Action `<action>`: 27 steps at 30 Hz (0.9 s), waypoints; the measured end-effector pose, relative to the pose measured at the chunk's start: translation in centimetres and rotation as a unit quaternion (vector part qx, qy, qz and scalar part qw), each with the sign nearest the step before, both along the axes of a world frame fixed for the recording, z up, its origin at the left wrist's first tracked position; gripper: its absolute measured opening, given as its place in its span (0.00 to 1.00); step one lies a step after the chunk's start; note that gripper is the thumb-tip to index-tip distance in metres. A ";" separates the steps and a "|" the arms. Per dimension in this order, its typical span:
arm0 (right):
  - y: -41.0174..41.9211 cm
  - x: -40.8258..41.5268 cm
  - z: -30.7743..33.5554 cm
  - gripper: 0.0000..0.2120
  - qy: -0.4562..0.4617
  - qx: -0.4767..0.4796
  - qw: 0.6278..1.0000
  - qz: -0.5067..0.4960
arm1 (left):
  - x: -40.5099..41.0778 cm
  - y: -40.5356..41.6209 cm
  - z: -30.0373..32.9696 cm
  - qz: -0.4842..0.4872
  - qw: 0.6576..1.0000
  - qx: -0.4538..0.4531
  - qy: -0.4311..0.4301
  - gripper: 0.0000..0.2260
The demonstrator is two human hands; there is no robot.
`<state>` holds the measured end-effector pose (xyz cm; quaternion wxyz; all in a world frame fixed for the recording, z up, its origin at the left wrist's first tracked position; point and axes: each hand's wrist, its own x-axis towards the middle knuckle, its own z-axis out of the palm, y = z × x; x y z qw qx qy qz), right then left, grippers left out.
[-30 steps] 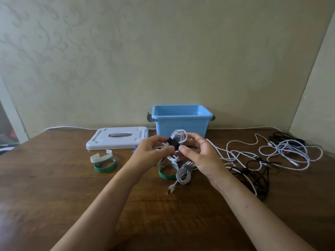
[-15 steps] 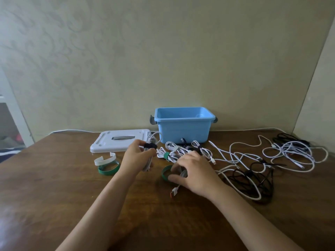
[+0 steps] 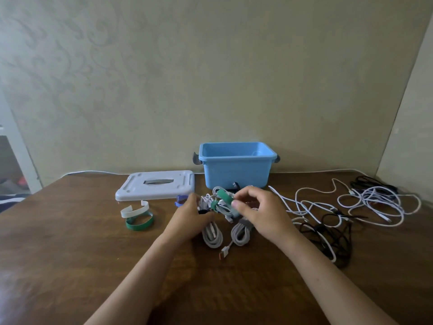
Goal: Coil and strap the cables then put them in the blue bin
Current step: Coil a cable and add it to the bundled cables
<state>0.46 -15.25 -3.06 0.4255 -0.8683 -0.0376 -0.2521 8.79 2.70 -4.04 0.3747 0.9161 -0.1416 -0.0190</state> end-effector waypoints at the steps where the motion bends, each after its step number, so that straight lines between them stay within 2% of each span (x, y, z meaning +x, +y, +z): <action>1: -0.2 0.0 0.1 0.03 -0.006 0.022 1.000 -0.001 | -0.2 -0.2 -0.2 -0.014 1.000 0.016 -0.004 0.20; 4: -0.7 0.0 0.3 0.03 -0.010 0.030 0.999 -0.014 | -0.3 -0.5 -0.5 -0.028 0.998 0.042 -0.028 0.21; 7: -0.8 0.0 0.4 0.06 -0.006 0.007 1.000 -0.019 | -0.1 -0.3 -0.5 -0.007 0.992 0.066 -0.111 0.24; 9: -0.6 0.0 0.4 0.09 -0.001 -0.001 1.000 -0.013 | -0.1 -0.2 -0.2 -0.023 0.986 0.029 -0.160 0.24; 12: -0.4 0.0 0.4 0.11 0.003 0.011 1.000 0.006 | -0.5 -0.5 0.4 -0.132 0.970 -0.074 -0.188 0.25; 15: -0.5 -0.1 0.5 0.10 0.006 0.036 0.999 0.015 | -1.5 -1.3 0.7 -0.203 0.950 -0.106 -0.212 0.15; 17: -0.5 -0.2 0.6 0.06 0.004 0.053 0.998 0.016 | -1.8 -1.5 0.8 -0.199 0.950 -0.111 -0.213 0.09; 19: -0.6 -0.4 0.9 0.04 -0.006 0.051 0.999 0.010 | -1.8 -1.4 0.8 -0.181 0.955 -0.131 -0.194 0.10; 22: -1.4 -0.9 1.6 0.05 0.006 -0.001 1.000 -0.023 | -1.6 -1.2 0.8 -0.133 0.964 -0.145 -0.180 0.11; 27: -5.1 -2.1 3.4 0.04 0.109 -0.185 0.971 -0.107 | -1.2 -1.1 0.5 -0.096 0.975 -0.130 -0.150 0.09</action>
